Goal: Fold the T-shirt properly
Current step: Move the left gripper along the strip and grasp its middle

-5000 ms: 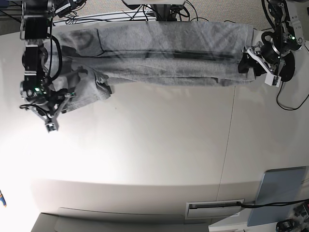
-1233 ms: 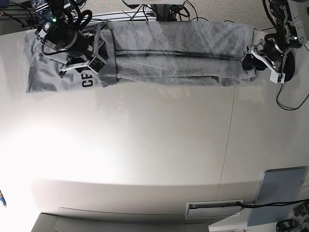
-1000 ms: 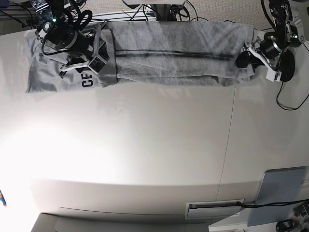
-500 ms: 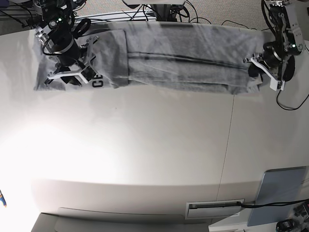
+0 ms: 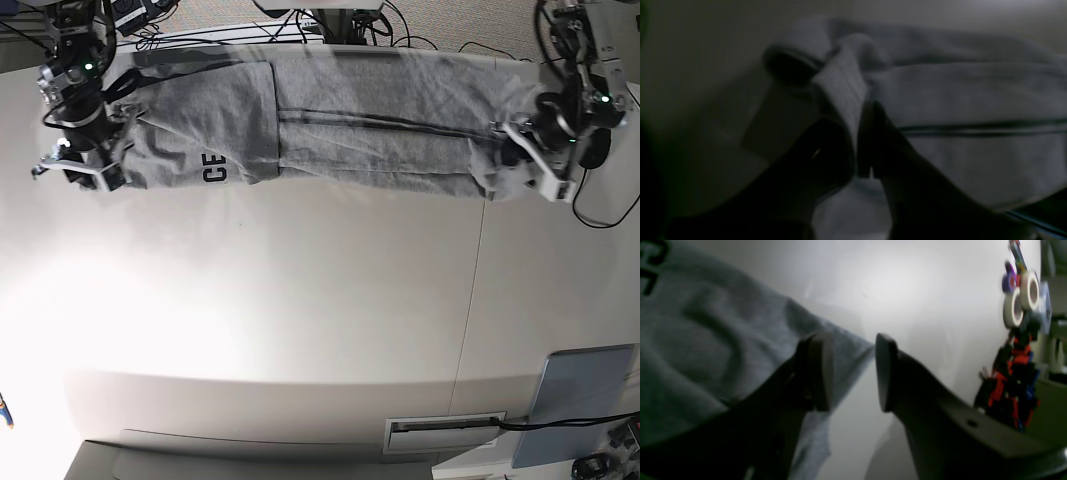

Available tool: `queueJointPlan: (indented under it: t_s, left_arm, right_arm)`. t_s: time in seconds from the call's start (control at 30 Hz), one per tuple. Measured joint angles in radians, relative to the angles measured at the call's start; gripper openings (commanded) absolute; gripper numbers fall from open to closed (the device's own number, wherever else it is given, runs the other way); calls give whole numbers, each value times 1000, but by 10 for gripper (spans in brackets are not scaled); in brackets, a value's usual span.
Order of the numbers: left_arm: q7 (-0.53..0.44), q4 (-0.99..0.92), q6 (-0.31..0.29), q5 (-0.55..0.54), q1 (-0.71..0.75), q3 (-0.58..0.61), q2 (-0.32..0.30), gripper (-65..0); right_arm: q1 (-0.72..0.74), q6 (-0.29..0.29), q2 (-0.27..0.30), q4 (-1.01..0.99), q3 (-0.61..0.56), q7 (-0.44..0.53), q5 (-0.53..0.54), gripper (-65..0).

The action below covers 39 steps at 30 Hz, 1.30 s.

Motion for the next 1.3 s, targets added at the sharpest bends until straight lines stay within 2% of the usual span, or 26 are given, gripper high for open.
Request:
queueJointPlan:
  t_s: [0.1,0.23,0.4,0.53,0.6,0.8,0.9,1.07,1.17,1.3]
  left_arm:
    - [4,18,0,-52,17,65,54,-650]
    - [3,65,3,-55,17,206,126,-650]
    - [-50,157,9,-35,10,366,206,-650]
    - [-71,175,106,70,-8,480,263,-650]
    - [-68,175,124,103,-16,530,272,-650]
    - [-64,175,127,148,-13,686,274,-650]
    - [-67,175,169,200,-12,741,274,-650]
    - [-81,175,187,231,-18,760,274,-650]
    - [-122,167,187,233,-32,760,274,-650]
    - [-113,143,187,233,-34,760,292,-650]
  right_arm:
    - [0,0,1,-2,22,7,0,-435]
    - [0,3,0,-2,22,13,1,-435]
    - [0,2,-1,-2,22,12,0,-435]
    - [0,2,0,-2,22,12,0,-435]
    - [0,3,0,-3,22,9,0,-435]
    - [0,2,0,-3,22,8,0,-435]
    - [0,3,0,-3,22,8,0,-435]
    - [0,2,0,-3,22,7,0,-435]
    - [0,3,0,-3,22,-7,0,-435]
    - [0,-19,0,-3,22,-10,1,-435]
